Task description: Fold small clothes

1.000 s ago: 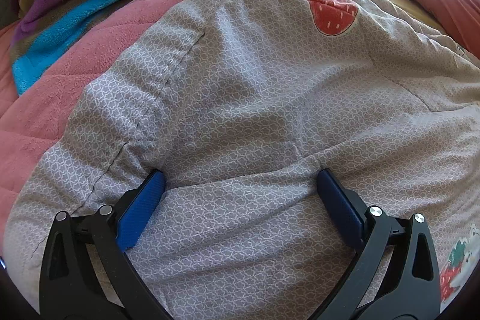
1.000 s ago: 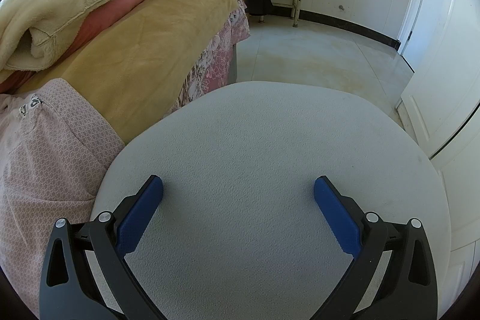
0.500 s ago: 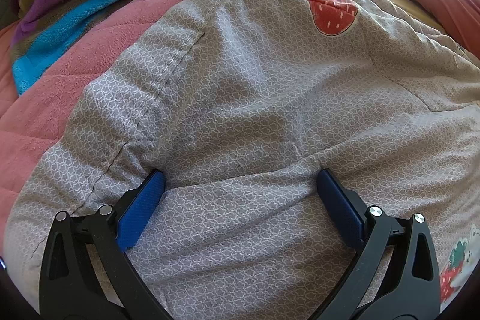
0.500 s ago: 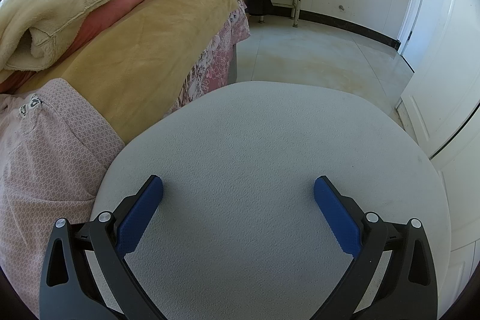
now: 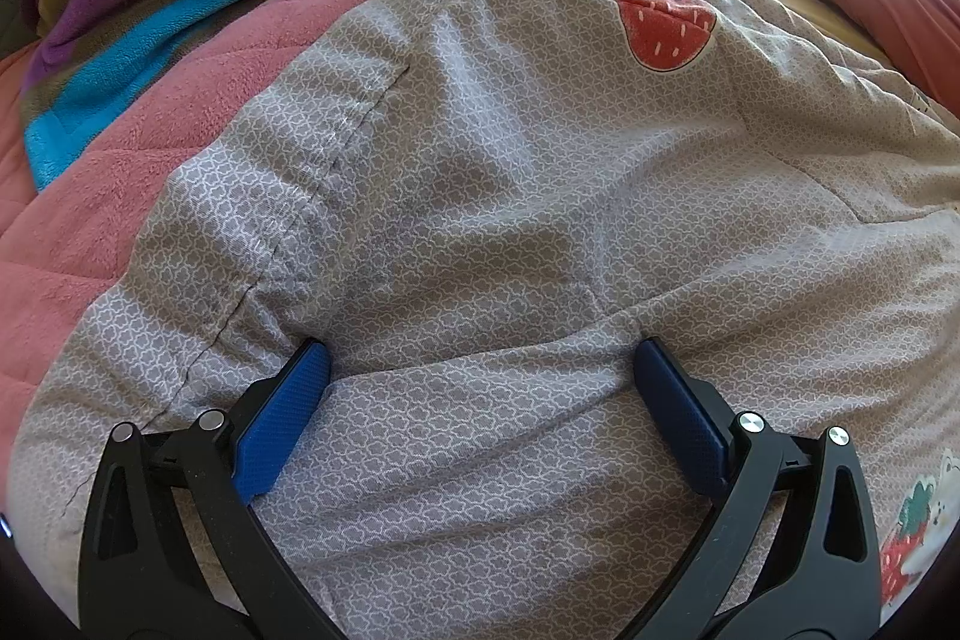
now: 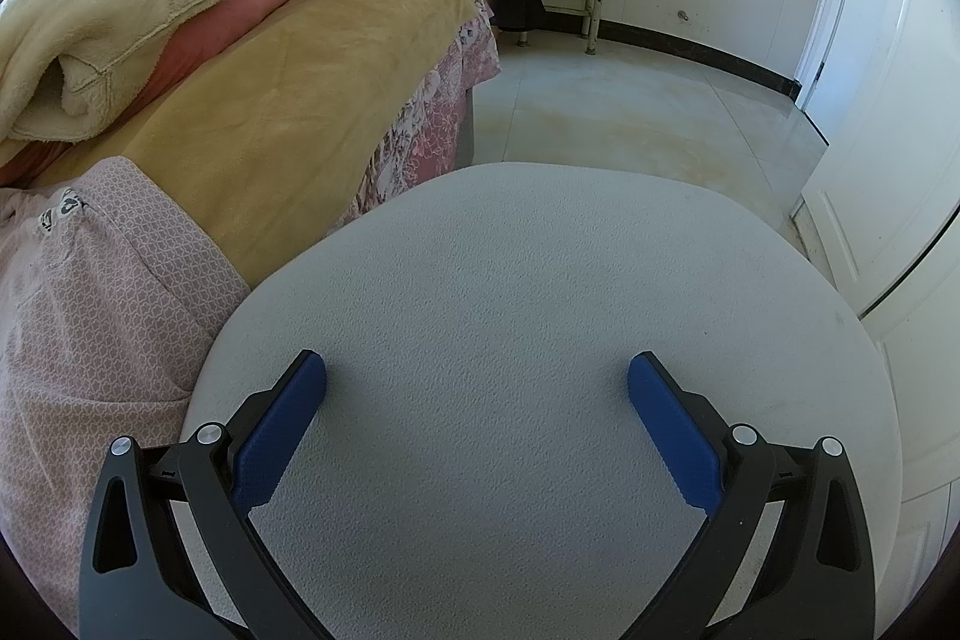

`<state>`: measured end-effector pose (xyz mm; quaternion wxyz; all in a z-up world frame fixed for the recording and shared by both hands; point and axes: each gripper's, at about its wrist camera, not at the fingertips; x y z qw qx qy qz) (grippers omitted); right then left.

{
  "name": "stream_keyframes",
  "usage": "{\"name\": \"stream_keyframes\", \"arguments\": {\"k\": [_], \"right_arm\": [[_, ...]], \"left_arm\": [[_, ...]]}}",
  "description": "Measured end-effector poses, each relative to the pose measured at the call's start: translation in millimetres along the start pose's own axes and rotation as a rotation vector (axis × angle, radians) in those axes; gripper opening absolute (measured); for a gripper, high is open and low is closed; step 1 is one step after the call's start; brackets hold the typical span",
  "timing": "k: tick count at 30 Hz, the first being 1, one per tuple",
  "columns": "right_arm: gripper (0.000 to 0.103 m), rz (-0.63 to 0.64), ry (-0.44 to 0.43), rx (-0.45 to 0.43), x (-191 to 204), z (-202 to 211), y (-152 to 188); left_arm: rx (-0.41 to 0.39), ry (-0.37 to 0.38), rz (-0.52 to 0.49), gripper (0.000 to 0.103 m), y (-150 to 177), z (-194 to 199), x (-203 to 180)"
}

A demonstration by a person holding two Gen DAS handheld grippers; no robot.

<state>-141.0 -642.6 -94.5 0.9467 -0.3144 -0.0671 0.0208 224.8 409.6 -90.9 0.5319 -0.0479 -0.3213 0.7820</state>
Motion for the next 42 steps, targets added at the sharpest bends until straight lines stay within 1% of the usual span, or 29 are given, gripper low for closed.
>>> {"name": "stream_keyframes", "arguments": {"k": [11,15,16,18,19,20,21,22,23,24,26,28,29,32,35,38,39,40,42], "right_arm": [[0.099,0.0,0.0,0.0,0,1,0],[0.099,0.0,0.0,0.0,0,0,0],[0.099,0.001,0.0,0.0,0,0,0],[0.099,0.001,0.0,0.0,0,1,1],[0.099,0.001,-0.001,0.0,0,1,1],[0.099,0.001,-0.001,0.0,0,1,1],[0.099,0.001,-0.001,0.0,0,1,1],[0.099,0.001,-0.001,0.0,0,0,0],[0.099,0.001,-0.001,0.0,0,1,1],[0.099,0.001,-0.001,0.0,0,1,1],[0.099,0.001,-0.001,0.0,0,0,0],[0.099,0.001,-0.001,0.0,0,1,0],[0.099,0.001,-0.001,0.0,0,0,0],[0.099,0.001,-0.001,0.0,0,1,1],[0.099,0.001,-0.001,0.0,0,0,0],[0.099,0.001,-0.001,0.0,0,0,0],[0.099,0.001,-0.001,0.0,0,0,0],[0.099,0.001,-0.001,0.0,0,0,0],[0.099,0.001,-0.001,0.0,-1,1,1]], "left_arm": [[0.0,0.0,0.0,0.095,-1,0,0],[0.009,-0.03,-0.024,0.095,-3,-1,-5],[0.01,-0.027,-0.026,0.095,-5,-3,-5],[0.022,0.036,0.015,0.095,-8,2,4],[0.027,0.096,0.048,0.095,-11,8,15],[0.019,0.14,0.096,0.095,-10,18,30],[0.0,0.157,0.143,0.095,-9,29,46],[-0.022,0.154,0.181,0.095,-7,43,63],[-0.042,0.135,0.201,0.095,-4,58,79],[-0.067,0.108,0.198,0.095,-1,77,97],[-0.093,0.06,0.168,0.095,3,102,116],[-0.123,-0.001,0.129,0.095,10,123,127],[-0.121,-0.009,0.117,0.095,11,126,126],[-0.086,0.003,0.083,0.095,9,115,106],[-0.035,0.087,0.089,0.095,18,95,79],[-0.002,0.056,0.105,0.095,29,76,64],[0.004,0.071,0.106,0.095,35,67,58],[0.013,0.068,0.105,0.095,39,59,55],[0.055,0.016,0.11,0.095,48,38,52]]}}
Point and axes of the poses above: each gripper's, at about its wrist camera, not at the fingertips, and z roughly against the way its jaws point, x to its left, y to its underside, and after that the axes turned 11 degrees about -z, right-handed
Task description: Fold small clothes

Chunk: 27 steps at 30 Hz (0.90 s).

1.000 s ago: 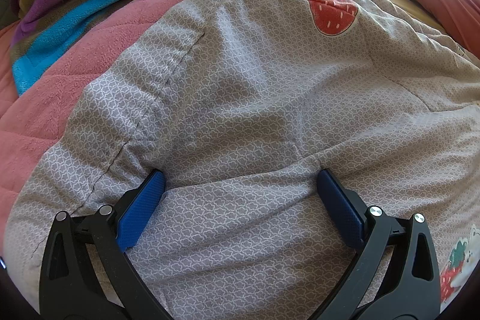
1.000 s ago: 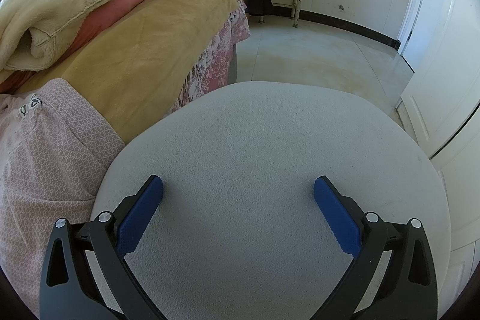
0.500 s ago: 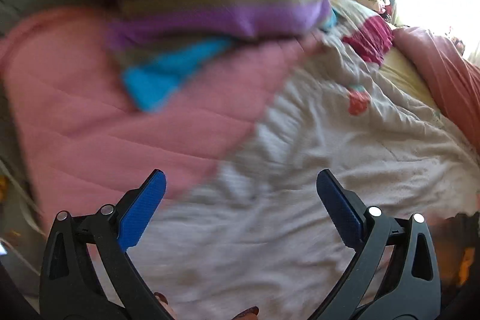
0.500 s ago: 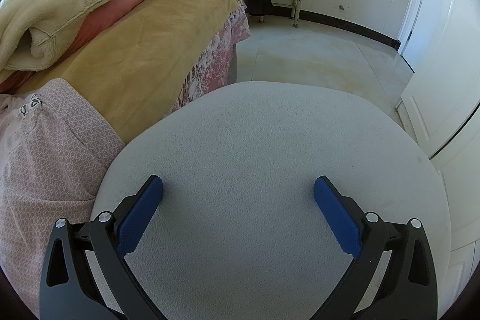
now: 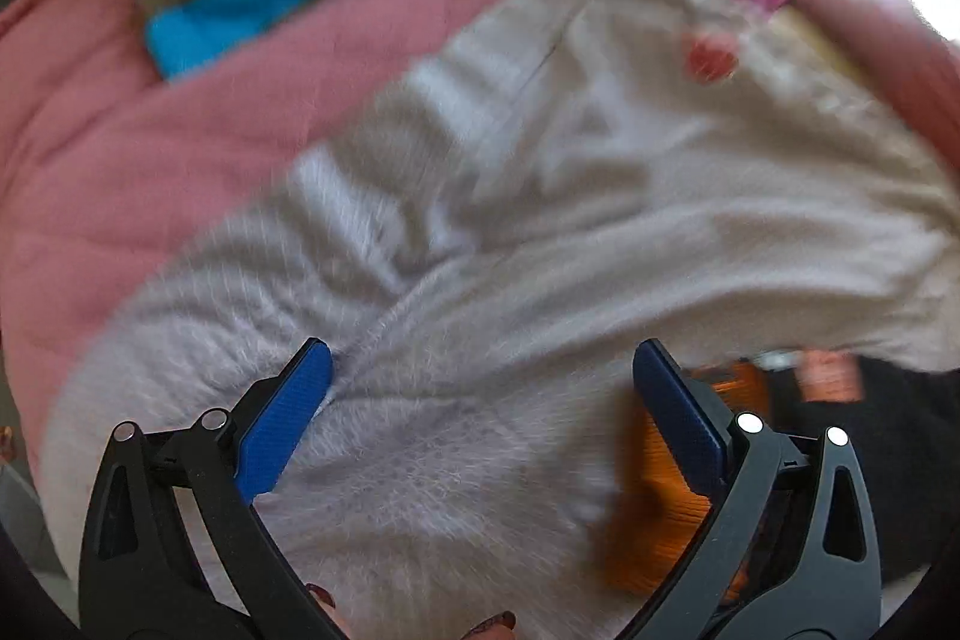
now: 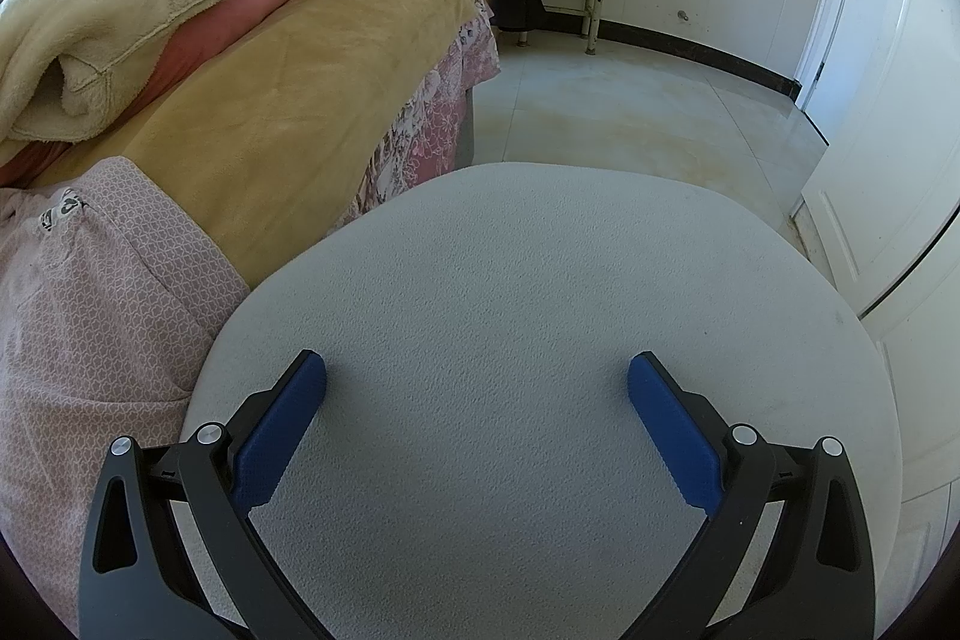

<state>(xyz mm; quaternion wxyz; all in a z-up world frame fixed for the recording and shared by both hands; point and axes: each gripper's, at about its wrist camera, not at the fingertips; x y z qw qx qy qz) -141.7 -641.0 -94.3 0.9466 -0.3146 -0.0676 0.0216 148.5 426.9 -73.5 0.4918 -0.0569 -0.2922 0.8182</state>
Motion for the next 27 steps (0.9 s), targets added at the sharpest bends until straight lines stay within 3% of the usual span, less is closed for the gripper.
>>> {"name": "stream_keyframes", "arguments": {"k": [4,8,9,12,15,18,21,23,27], "right_arm": [[0.099,0.0,0.0,0.0,0,-1,-1],[0.099,0.0,0.0,0.0,0,-1,-1],[0.099,0.0,0.0,0.0,0,0,0],[0.099,0.0,0.0,0.0,0,0,0],[0.099,0.0,-0.001,0.0,0,0,0],[0.099,0.0,-0.001,0.0,0,0,0],[0.099,0.001,-0.001,0.0,0,-1,-1],[0.099,0.001,-0.001,0.0,0,0,0],[0.099,0.001,-0.001,0.0,0,-1,-1]], "left_arm": [[-0.024,-0.05,-0.001,0.095,0,-8,-3],[-0.023,-0.054,0.084,0.095,-6,-3,2],[-0.062,-0.057,0.114,0.095,-4,5,5],[-0.175,-0.192,0.135,0.095,4,31,9],[-0.233,-0.256,0.244,0.095,13,46,35],[-0.199,-0.25,0.371,0.095,16,33,64],[-0.203,-0.337,0.359,0.095,5,19,62],[-0.163,-0.401,0.347,0.095,-5,11,54],[-0.127,-0.446,0.343,0.095,-14,8,47]]}}
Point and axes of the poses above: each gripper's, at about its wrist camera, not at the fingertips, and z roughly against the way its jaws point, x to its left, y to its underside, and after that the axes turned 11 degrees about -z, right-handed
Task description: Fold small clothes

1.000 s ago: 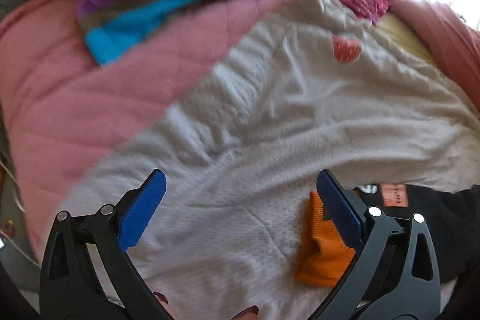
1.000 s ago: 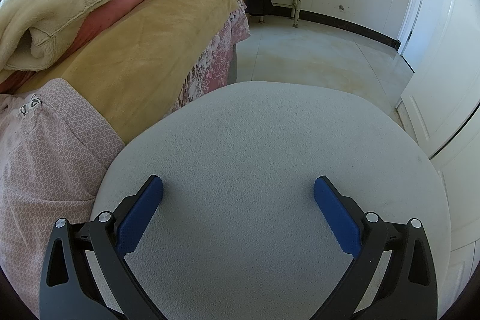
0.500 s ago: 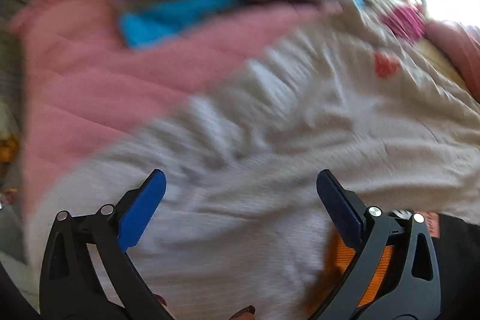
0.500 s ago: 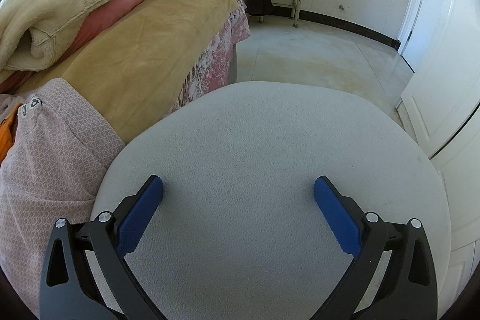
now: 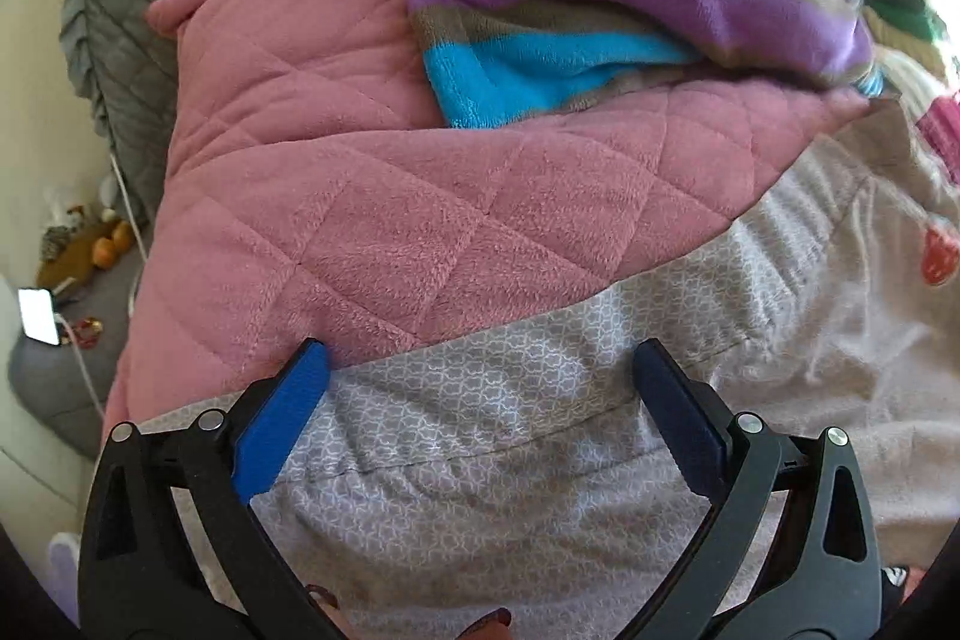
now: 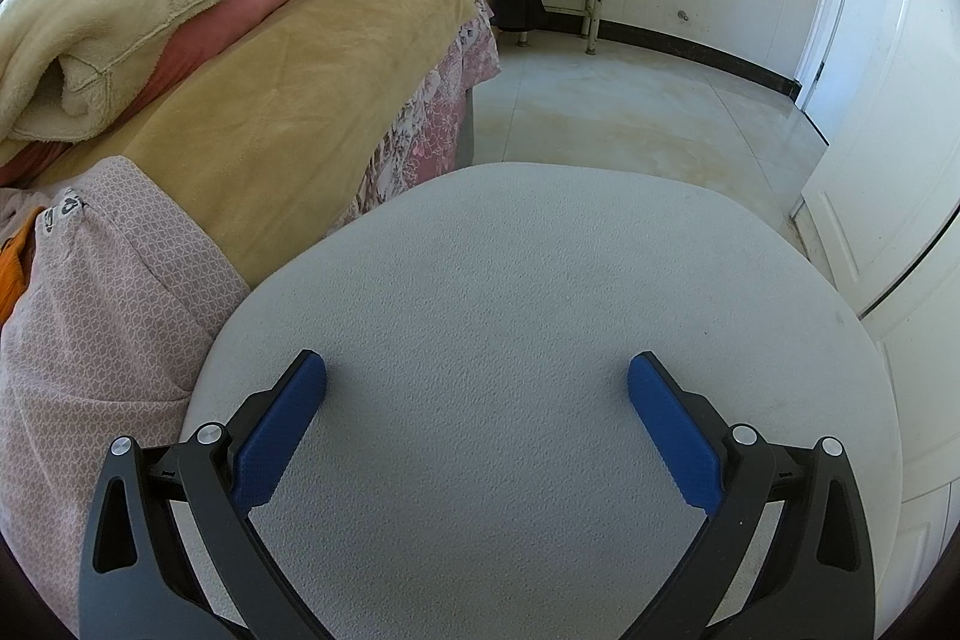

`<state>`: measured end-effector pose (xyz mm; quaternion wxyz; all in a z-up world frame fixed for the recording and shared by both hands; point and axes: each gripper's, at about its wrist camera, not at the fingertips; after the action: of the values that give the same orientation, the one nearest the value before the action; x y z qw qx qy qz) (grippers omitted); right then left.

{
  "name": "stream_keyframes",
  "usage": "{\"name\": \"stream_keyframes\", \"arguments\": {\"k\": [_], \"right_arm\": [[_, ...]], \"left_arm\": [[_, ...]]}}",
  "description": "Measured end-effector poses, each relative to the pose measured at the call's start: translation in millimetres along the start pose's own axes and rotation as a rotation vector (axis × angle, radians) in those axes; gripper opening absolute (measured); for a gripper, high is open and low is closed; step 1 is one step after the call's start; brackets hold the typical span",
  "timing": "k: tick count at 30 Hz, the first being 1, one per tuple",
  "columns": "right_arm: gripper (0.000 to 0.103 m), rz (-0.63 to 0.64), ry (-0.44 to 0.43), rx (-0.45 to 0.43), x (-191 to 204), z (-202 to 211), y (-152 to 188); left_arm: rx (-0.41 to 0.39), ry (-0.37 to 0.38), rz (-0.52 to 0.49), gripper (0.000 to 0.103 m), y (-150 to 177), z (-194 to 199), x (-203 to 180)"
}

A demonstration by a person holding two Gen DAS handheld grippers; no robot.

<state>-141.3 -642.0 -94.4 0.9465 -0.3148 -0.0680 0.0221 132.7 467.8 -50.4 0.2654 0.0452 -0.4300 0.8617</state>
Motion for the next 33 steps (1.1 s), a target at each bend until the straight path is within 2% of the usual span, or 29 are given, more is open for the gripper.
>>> {"name": "stream_keyframes", "arguments": {"k": [3,5,6,11,13,14,15,17,25,33], "right_arm": [[0.099,0.0,0.0,0.0,0,1,1],[0.099,0.0,0.0,0.0,0,1,1],[0.099,0.0,0.0,0.0,0,0,0],[0.099,0.0,-0.001,0.0,0,0,0],[0.099,0.001,-0.001,0.0,0,0,1],[0.099,0.001,-0.001,0.0,0,0,0],[0.099,0.001,-0.001,0.0,0,0,0],[0.099,0.001,-0.001,0.0,0,0,0],[0.099,0.001,-0.001,0.0,0,0,0],[0.099,0.001,-0.002,0.0,-1,1,2]], "left_arm": [[-0.05,0.062,0.039,0.095,-5,8,3],[-0.024,0.038,0.007,0.095,1,6,1],[-0.039,0.027,0.001,0.095,3,12,1],[-0.116,-0.048,0.181,0.095,5,33,39],[-0.045,-0.051,0.216,0.095,5,17,42],[-0.027,-0.067,0.201,0.095,7,11,41],[-0.033,-0.121,0.159,0.095,7,10,32],[-0.03,-0.184,0.121,0.095,3,10,19],[-0.027,-0.183,0.125,0.095,0,5,20],[-0.024,-0.212,0.102,0.095,2,3,12]]}}
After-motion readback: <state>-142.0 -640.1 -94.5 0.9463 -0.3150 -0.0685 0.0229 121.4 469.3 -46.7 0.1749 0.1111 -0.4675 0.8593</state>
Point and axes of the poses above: each gripper's, at about its wrist camera, not at the fingertips, and z roughly against the way its jaws point, x to its left, y to its underside, and after that the axes turned 11 degrees about -z, right-handed
